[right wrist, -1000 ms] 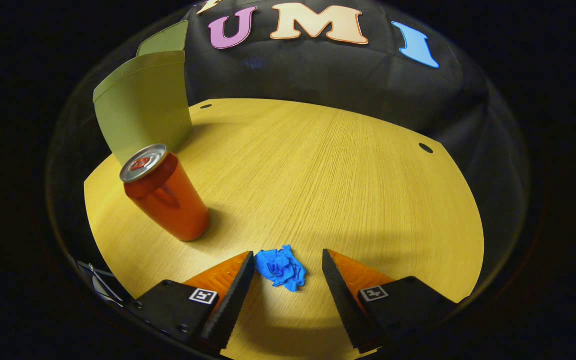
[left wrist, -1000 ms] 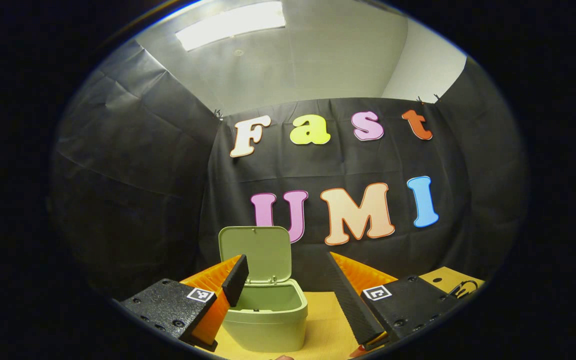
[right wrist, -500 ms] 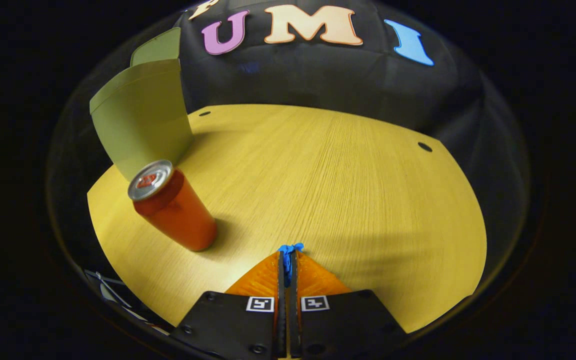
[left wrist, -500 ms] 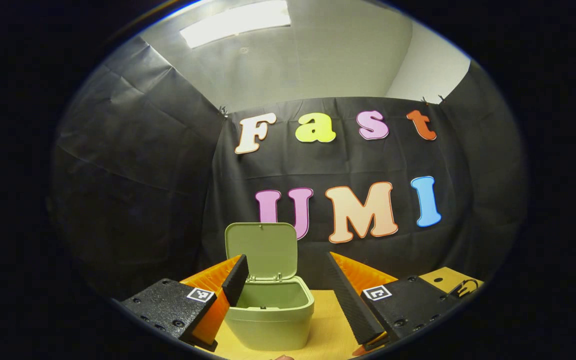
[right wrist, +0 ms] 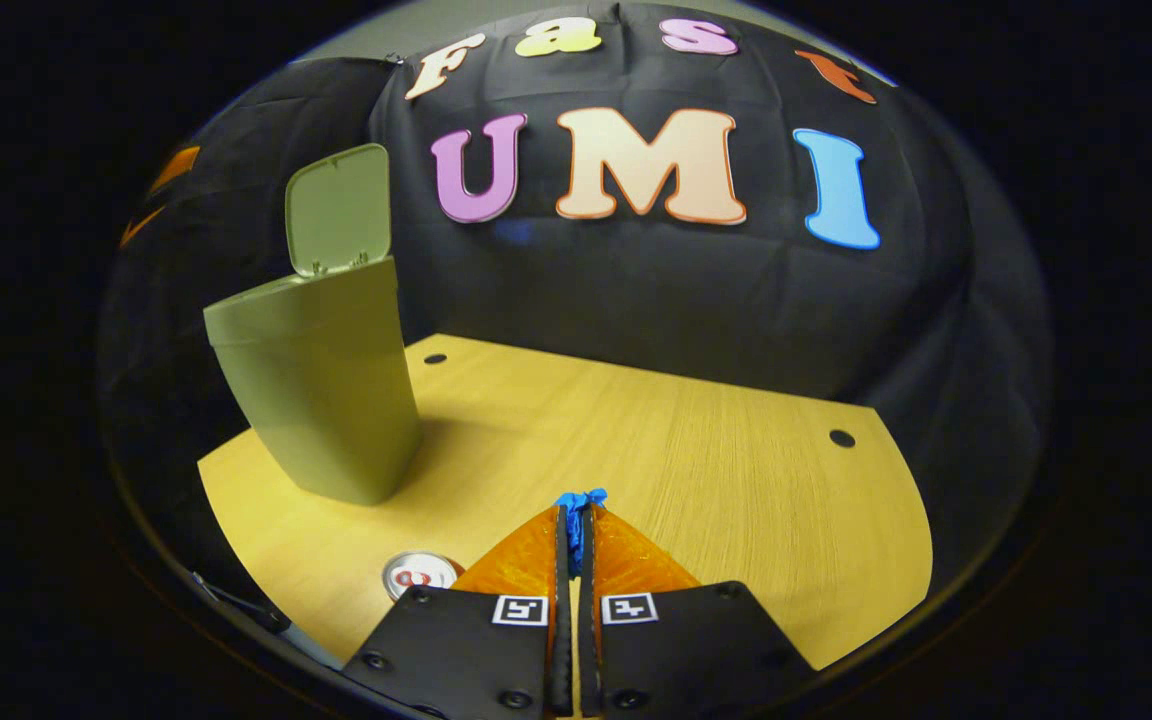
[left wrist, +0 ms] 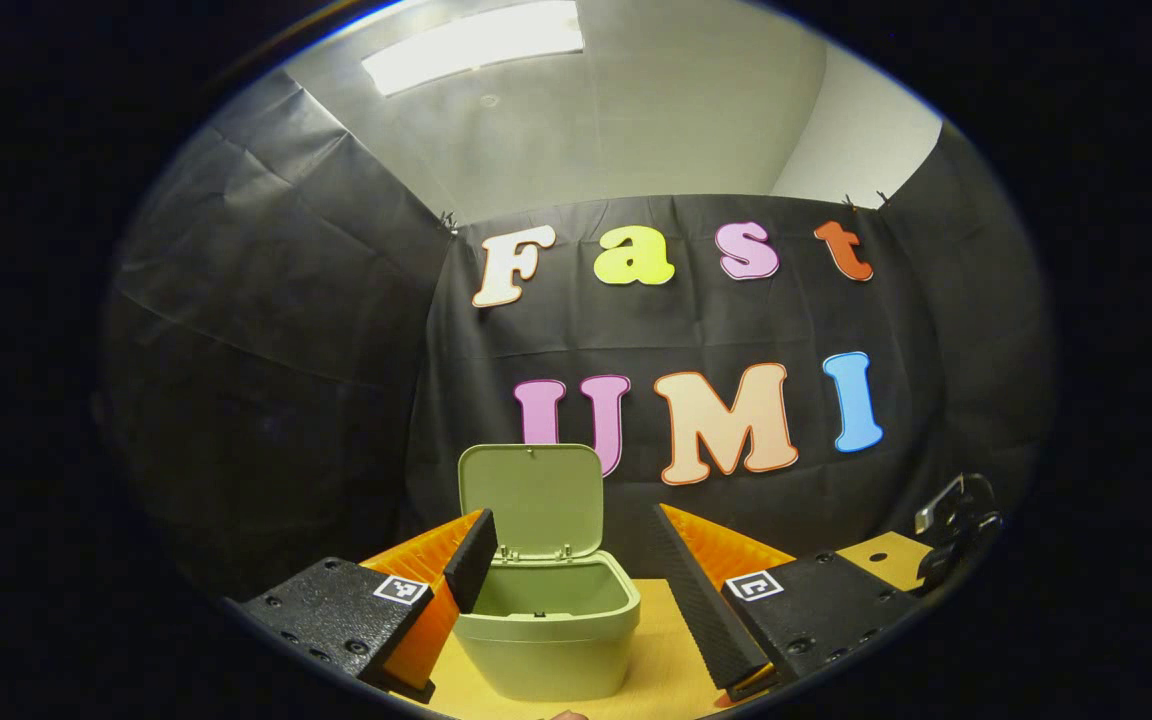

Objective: Press the lid of the desktop garbage bin to open it, pick up the crumpled paper on the desktop and throw it into the bin, then pick up the pop can on the desktop and drop it into the bin, and finally close the garbage bin lid.

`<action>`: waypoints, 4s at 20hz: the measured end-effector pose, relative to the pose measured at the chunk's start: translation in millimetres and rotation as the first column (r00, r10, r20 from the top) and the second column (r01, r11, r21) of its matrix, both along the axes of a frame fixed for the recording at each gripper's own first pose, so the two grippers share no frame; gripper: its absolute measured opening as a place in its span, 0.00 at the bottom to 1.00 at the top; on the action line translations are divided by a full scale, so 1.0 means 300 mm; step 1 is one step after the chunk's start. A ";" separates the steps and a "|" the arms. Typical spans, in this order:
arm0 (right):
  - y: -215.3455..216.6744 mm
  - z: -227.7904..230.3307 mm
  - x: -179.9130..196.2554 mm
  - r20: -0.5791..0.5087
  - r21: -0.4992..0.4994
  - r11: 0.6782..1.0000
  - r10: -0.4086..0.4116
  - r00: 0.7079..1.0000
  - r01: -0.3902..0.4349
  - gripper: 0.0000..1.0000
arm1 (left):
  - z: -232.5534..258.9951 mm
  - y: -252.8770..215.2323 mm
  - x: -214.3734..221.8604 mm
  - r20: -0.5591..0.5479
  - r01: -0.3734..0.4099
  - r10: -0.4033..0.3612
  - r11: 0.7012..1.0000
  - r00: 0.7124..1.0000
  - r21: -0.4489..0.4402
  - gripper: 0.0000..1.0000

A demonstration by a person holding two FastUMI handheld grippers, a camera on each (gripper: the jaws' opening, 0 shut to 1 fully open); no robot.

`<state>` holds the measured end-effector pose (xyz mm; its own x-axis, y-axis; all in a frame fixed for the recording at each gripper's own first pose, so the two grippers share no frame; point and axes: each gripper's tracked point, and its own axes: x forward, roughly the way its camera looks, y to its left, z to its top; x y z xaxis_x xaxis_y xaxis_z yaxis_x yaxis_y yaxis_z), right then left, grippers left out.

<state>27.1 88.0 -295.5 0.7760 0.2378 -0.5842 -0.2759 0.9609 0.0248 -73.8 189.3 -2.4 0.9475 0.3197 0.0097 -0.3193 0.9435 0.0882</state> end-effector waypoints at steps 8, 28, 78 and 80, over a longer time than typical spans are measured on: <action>0.257 0.320 0.171 0.196 0.093 0.992 0.068 0.978 -0.087 0.05 | -0.040 0.119 -0.057 -0.023 -0.047 0.047 0.999 0.999 0.000 0.92; 1.030 0.382 0.230 0.292 0.248 0.896 0.294 0.910 -0.369 0.26 | -0.194 0.428 -0.177 -0.149 -0.107 0.110 0.994 0.983 0.026 0.92; -0.757 0.677 -0.004 0.425 -0.001 0.969 -0.223 0.877 0.247 0.98 | -1.016 -0.707 0.000 -0.458 0.210 -0.318 0.939 0.830 -0.273 0.93; -0.768 0.676 -0.011 0.423 -0.014 0.969 -0.218 0.880 0.246 0.98 | -1.075 -0.701 -0.016 -0.487 0.192 -0.311 0.941 0.816 -0.279 0.93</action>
<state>23.9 -142.4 -92.6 0.9788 -0.0062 -0.2045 -0.0161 0.9941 -0.1075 -78.7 -21.0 -325.0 0.8401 0.0073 -0.5424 -0.0312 0.9989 -0.0350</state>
